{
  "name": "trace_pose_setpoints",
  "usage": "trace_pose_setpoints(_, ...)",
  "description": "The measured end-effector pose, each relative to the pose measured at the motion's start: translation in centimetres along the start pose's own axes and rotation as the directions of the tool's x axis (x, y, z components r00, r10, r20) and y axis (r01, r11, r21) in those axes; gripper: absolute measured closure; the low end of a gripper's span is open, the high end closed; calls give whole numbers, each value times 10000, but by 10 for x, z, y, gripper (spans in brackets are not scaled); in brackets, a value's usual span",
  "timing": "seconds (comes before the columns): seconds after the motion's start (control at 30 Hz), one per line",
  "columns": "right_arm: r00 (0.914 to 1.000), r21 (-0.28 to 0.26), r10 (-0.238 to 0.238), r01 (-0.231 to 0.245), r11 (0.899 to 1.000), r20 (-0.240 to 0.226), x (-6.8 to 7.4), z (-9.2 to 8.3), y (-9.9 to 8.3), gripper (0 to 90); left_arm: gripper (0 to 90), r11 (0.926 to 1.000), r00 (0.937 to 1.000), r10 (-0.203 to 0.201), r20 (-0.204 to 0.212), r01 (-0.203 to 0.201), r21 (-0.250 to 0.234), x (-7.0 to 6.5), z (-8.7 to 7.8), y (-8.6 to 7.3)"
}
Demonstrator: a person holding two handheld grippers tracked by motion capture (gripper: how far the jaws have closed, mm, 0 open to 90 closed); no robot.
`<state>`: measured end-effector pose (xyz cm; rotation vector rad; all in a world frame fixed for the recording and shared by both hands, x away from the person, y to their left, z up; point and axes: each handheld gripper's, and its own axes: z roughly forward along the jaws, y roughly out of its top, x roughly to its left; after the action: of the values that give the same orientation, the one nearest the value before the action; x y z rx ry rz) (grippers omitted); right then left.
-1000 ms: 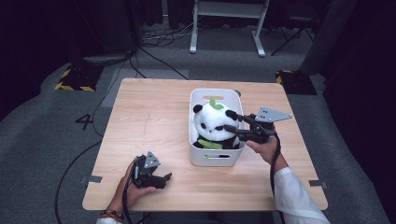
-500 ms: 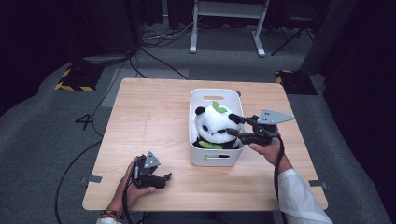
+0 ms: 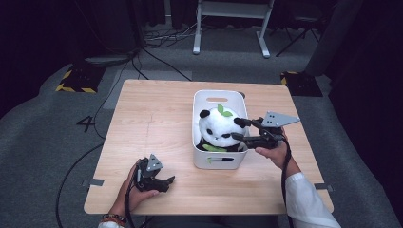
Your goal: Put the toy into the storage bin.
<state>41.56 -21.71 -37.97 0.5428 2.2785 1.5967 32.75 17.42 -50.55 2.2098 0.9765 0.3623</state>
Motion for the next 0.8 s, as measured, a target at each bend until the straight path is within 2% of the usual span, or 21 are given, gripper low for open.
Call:
trace_pose_setpoints(0.37, 9999, 268, -55, 53, 9996, 103, 4, -1, 3, 349, 158, 10000, 10000, -3, 1, 3, 0, 0, 0, 0)
trace_pose_setpoints(0.7, 9997, 484, -212, 205, 9986, 137, 9, -3, 5, 288, 157, 10000, 10000, -12, 0, 12, 1, 0, 0, 0)
trace_pose_setpoints(0.8, 9990, 499, -324, 308, 9983, 318, 12, -3, 5, 245, 157, 10000, 10000, -14, -2, 14, -1, 0, 0, 0)
